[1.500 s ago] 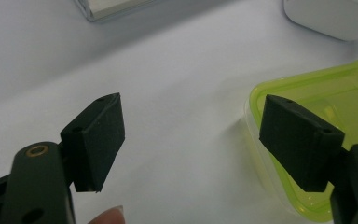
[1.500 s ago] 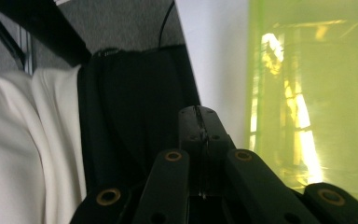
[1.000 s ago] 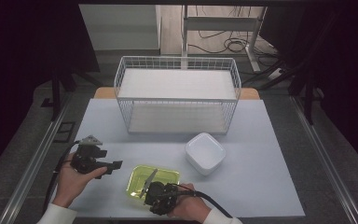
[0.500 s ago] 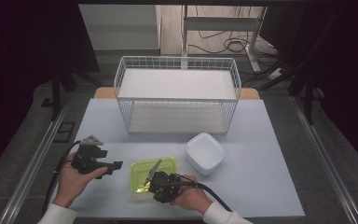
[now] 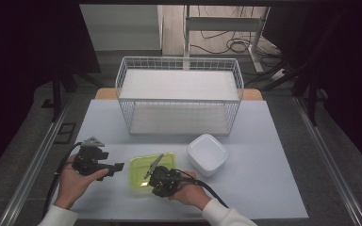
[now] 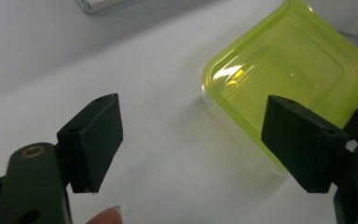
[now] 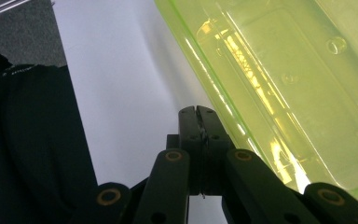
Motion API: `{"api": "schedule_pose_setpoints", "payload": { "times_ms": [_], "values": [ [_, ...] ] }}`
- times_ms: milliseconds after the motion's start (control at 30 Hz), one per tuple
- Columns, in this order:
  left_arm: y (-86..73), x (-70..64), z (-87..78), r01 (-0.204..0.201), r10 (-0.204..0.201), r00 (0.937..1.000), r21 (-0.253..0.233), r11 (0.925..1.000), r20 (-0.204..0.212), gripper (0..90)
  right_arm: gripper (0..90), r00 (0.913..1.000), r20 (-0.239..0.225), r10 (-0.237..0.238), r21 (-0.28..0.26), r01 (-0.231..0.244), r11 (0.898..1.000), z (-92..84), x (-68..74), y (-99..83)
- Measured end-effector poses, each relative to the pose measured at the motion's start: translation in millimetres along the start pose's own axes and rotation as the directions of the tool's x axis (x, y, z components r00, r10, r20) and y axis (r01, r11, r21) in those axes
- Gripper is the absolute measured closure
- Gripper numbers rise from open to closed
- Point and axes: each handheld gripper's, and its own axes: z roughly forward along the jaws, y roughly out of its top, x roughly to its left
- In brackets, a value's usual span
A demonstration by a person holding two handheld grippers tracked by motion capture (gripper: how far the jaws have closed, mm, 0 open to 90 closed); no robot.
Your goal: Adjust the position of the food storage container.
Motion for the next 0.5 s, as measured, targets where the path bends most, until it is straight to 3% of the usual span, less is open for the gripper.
{"api": "schedule_pose_setpoints", "payload": {
  "times_ms": [500],
  "values": [
    [-0.4,0.6,0.5,0.016,-0.016,0.9999,-0.009,0.9998,0.004,19.3,88.7,0.9996,0.023,0.016,-0.042,-0.016,0.999,0.8,-3.6,4.2]
  ]
}}
